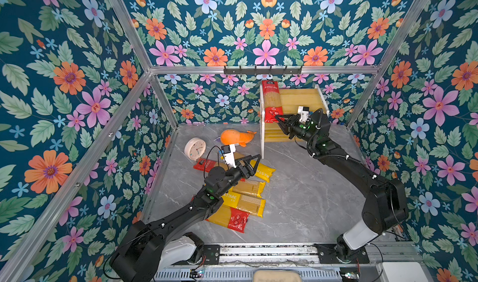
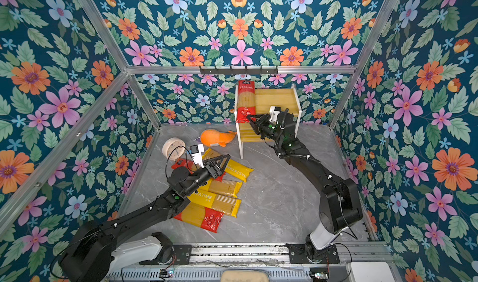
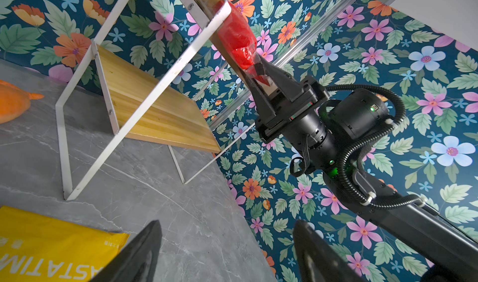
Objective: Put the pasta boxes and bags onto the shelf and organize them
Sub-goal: 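Stand the red bag against the shelf's near edge with the right gripper, then open the right gripper and draw it back from the shelf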
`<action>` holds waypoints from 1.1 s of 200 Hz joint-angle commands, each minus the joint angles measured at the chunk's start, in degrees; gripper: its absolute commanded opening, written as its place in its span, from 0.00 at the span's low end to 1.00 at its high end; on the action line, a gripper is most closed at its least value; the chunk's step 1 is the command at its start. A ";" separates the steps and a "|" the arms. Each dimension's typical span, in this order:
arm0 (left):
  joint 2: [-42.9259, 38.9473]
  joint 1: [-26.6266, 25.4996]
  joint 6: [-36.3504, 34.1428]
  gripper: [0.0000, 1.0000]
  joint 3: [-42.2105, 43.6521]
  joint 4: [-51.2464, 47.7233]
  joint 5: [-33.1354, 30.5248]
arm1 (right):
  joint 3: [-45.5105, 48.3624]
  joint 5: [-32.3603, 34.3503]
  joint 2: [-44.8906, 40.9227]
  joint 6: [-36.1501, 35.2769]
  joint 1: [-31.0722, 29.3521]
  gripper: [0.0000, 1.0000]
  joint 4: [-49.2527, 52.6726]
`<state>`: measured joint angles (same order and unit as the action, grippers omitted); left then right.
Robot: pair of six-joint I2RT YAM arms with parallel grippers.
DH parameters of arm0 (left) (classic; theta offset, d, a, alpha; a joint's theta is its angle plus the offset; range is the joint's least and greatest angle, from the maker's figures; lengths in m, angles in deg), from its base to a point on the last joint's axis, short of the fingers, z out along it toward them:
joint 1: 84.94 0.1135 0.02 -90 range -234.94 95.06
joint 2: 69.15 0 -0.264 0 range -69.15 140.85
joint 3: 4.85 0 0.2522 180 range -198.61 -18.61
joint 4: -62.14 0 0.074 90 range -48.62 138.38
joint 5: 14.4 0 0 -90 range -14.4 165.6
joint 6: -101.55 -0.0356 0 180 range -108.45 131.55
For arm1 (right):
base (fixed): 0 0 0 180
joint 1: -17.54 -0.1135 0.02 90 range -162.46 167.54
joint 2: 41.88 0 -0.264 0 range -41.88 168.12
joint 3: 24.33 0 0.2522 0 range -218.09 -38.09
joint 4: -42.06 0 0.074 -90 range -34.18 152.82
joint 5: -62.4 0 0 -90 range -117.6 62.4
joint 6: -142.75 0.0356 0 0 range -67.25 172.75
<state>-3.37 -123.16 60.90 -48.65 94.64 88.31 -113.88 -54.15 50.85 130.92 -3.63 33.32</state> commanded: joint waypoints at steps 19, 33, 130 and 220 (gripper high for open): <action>0.06 -0.01 -1.01 0.83 -0.43 -0.41 -0.76 | 0.78 -0.09 -2.03 -0.68 0.01 0.45 1.00; -0.19 -0.01 -1.37 0.82 -0.78 -2.08 -1.08 | 1.70 -0.64 -3.24 -1.55 0.18 0.52 1.47; 0.33 -8.38 -9.54 0.82 -7.54 -35.95 -20.46 | 25.32 1.79 -21.97 -12.02 -3.79 0.59 12.99; -1.88 -16.63 2.08 0.81 2.53 -45.16 -28.31 | 37.40 12.39 -21.11 -23.91 -24.66 0.52 24.92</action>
<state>-3.17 -139.66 58.77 -47.43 54.60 63.20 -76.05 -44.75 27.59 111.45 -23.17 57.17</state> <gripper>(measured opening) 0.817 0.516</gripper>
